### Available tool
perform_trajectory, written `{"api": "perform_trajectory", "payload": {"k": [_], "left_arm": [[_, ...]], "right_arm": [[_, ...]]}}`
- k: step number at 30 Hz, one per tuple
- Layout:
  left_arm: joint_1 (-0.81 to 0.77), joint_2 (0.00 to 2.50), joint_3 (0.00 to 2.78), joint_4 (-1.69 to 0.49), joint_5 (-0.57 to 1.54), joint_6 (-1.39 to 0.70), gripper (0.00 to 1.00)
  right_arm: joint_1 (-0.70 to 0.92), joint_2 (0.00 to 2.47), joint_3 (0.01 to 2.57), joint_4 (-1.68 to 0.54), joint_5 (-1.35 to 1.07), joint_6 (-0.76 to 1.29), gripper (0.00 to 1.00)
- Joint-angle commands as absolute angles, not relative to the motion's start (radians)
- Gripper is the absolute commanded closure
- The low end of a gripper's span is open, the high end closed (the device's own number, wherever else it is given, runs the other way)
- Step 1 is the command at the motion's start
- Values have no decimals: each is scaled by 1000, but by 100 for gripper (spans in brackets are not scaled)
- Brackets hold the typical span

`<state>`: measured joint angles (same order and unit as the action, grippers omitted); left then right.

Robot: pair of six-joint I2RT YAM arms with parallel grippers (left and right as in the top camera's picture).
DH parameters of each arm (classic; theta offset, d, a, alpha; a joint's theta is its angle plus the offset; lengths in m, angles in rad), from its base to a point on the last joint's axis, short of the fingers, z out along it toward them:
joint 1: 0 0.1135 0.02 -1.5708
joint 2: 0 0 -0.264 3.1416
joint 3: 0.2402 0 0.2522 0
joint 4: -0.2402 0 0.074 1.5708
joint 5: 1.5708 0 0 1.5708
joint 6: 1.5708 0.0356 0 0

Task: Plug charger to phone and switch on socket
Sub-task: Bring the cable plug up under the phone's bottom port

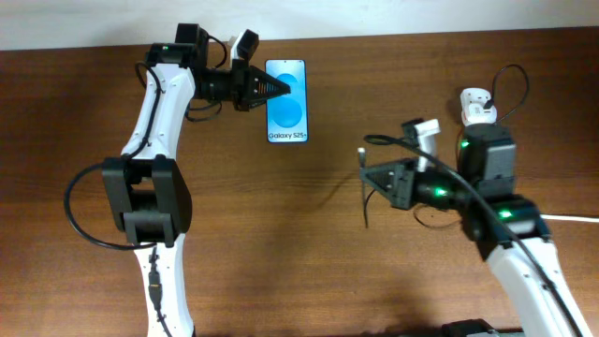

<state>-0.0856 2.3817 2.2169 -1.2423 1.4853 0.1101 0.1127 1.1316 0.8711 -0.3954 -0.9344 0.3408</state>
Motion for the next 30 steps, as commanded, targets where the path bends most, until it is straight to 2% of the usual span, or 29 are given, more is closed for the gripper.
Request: {"api": "perform_trajectory", "payload": {"k": [1, 4, 9, 12, 18, 30], "left_arm": [[-81, 2373, 2226, -1237, 1574, 129, 100], [-81, 2373, 2226, -1212, 1574, 117, 100], [-81, 2373, 2226, -1205, 1574, 52, 100], [-81, 2373, 2226, -1205, 1570, 40, 100], [-86, 2373, 2226, -1181, 1390, -12, 100], [-123, 2373, 2226, -1179, 1391, -7, 100]], "right_arm": [[223, 1210, 822, -227, -915, 519, 96], [353, 1375, 822, 19, -898, 617, 96], [454, 1478, 822, 170, -709, 664, 96], [455, 1478, 822, 173, -631, 671, 96], [491, 1478, 822, 180, -574, 640, 96], [521, 1478, 822, 184, -537, 611, 96]]}}
